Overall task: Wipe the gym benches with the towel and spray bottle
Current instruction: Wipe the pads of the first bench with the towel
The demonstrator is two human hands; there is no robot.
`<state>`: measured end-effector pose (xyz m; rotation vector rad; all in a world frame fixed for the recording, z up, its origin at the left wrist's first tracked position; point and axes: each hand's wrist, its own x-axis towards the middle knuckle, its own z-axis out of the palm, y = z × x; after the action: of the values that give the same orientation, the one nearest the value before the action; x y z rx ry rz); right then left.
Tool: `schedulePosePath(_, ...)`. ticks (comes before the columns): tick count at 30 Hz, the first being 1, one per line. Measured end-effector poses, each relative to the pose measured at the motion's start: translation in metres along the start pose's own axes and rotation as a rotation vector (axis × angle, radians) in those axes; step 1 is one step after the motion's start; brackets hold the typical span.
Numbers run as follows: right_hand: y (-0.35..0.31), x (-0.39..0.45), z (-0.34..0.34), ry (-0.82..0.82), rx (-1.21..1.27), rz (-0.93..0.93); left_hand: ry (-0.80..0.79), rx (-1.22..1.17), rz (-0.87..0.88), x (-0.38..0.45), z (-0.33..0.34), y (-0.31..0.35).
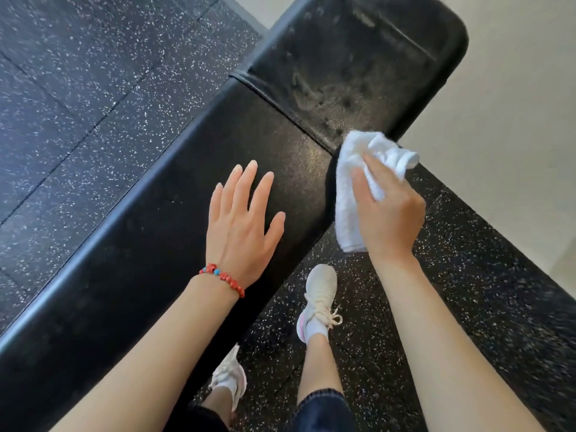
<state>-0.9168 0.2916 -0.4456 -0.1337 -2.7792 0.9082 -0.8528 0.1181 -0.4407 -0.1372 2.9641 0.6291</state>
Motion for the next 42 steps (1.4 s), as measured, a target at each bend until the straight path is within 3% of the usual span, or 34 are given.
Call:
schedulePosePath(7,0.031,0.061,0.015,-0.073,-0.029,-0.087,0.047,0.059,-0.051,0.063,0.021,0.034)
schedulePosePath(12,0.05,0.113,0.025,-0.089,-0.242,-0.396,0.077,0.138,-0.109,0.086,0.038,0.031)
schedulePosePath(16,0.056,0.179,0.042,-0.067,-0.24,-0.186,0.105,0.174,-0.1,0.087,0.045,0.027)
schedulePosePath(19,0.048,0.165,0.044,-0.033,-0.225,-0.203,0.104,0.163,-0.116,0.088,0.044,0.027)
schedulePosePath(23,0.031,0.099,0.042,-0.064,-0.254,-0.502,0.076,0.151,-0.128,0.088,0.042,0.03)
schedulePosePath(27,0.036,0.122,0.047,-0.11,-0.313,-0.702,0.079,0.131,-0.13,0.089,0.039,0.029)
schedulePosePath(31,0.021,0.174,0.068,0.02,-0.34,-0.476,0.106,0.1,-0.136,0.09,0.034,0.023)
schedulePosePath(34,0.01,0.163,0.073,0.051,-0.331,-0.372,0.151,0.103,-0.164,0.094,0.027,0.013)
schedulePosePath(39,-0.004,0.101,0.07,-0.097,-0.274,-0.595,0.114,0.121,-0.203,0.105,0.019,-0.001)
schedulePosePath(42,-0.001,0.124,0.072,-0.118,-0.281,-0.705,0.078,0.134,-0.18,0.104,0.018,-0.004)
